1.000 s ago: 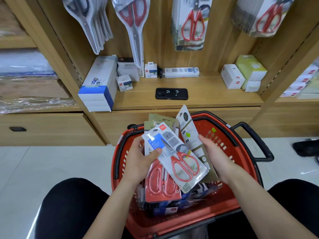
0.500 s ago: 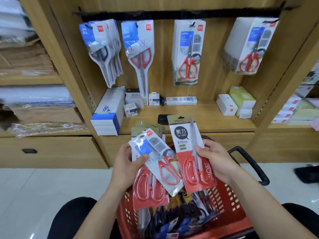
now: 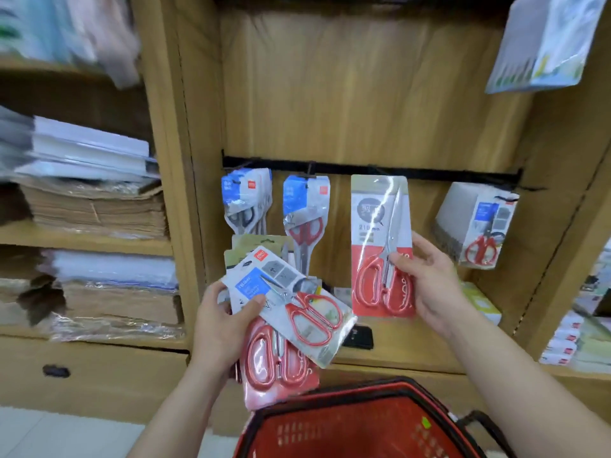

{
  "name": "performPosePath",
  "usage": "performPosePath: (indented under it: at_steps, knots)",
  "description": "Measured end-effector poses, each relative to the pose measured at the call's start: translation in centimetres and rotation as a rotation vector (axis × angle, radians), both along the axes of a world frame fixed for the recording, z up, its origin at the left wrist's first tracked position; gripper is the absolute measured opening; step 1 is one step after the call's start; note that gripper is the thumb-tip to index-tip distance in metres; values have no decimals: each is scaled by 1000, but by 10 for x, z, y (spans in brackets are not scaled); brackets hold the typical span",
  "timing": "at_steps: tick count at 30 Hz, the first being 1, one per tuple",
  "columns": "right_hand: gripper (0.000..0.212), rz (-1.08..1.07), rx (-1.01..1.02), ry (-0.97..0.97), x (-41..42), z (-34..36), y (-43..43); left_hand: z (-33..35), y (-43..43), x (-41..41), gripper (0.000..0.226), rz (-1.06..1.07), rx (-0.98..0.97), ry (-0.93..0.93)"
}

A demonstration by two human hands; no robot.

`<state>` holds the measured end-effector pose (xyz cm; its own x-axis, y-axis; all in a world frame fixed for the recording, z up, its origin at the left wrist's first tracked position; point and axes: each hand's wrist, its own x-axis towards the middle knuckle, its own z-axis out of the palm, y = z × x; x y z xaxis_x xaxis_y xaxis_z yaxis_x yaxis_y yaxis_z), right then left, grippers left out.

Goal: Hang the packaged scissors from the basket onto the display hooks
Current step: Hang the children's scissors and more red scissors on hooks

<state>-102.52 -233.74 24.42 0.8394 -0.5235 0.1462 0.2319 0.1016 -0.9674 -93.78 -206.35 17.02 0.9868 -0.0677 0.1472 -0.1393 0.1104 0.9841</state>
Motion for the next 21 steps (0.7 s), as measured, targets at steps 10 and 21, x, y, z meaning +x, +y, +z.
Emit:
performPosePath:
  at_steps: [10,21]
  knots:
    - [42,-255,-195,-249,69,147,-42,114,-40,57,38,-4,-115,-135]
    - [39,-441,-228,-446,87,270,-127,206,-121,90,46,-53,-157,-260]
